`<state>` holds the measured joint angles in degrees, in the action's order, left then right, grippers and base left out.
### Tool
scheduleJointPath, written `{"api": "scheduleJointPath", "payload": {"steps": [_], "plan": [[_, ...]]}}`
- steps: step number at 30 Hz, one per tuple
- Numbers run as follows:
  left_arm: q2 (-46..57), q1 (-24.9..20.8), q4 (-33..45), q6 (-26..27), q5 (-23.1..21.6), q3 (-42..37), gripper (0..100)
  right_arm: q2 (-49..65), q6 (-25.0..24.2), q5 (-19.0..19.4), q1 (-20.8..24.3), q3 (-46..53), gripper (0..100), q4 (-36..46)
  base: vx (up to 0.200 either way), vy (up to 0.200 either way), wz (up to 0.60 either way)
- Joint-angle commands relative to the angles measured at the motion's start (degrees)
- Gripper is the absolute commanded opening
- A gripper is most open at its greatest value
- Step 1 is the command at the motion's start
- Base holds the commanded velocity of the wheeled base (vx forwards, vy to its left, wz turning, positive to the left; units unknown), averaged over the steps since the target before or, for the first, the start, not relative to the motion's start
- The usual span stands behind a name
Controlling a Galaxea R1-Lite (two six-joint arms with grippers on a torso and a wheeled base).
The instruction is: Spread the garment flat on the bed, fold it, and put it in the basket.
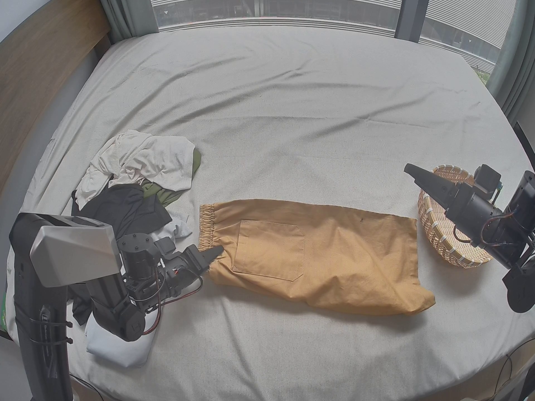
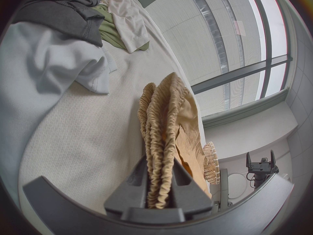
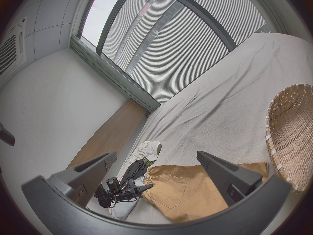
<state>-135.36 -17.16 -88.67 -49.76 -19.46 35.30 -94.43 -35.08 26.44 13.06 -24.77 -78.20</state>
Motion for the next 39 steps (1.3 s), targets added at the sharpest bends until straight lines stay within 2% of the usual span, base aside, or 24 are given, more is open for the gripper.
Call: {"api": "scheduleJointPath", "payload": {"steps": [1,7,11,21,27,32,39], "plan": [[1.77,0.38,-0.01,0.02,0.21,-1.64,0,-0.05,0.02,0.01,0.13,0.43,100,-0.02,0.0,0.0,0.0],[8.01,0.99,0.08,0.37,0.03,-9.9,0,-0.23,0.02,0.01,0.48,0.78,100,-0.02,0.0,0.0,0.0],[9.94,3.54,0.17,1.86,-0.23,-13.33,0,-0.23,0.02,0.01,0.65,0.87,100,-0.02,0.0,0.0,0.0],[10.47,9.61,0.08,4.32,-0.58,-16.58,0,-0.32,0.02,0.01,0.74,1.22,100,-0.02,0.0,0.0,0.0],[11.61,11.54,-0.01,4.59,-1.99,-17.55,0,-0.41,0.1,-0.07,1.45,1.3,100,-0.02,0.0,0.0,0.0],[13.46,15.05,-0.01,4.59,-4.8,-18.69,0,-0.41,0.1,-0.07,1.53,1.57,100,-0.02,0.0,0.0,0.0],[13.99,15.76,-0.1,4.67,-5.59,-19.57,0,-0.41,0.1,-0.07,1.89,1.66,100,-0.02,0.0,0.0,0.0]]}}
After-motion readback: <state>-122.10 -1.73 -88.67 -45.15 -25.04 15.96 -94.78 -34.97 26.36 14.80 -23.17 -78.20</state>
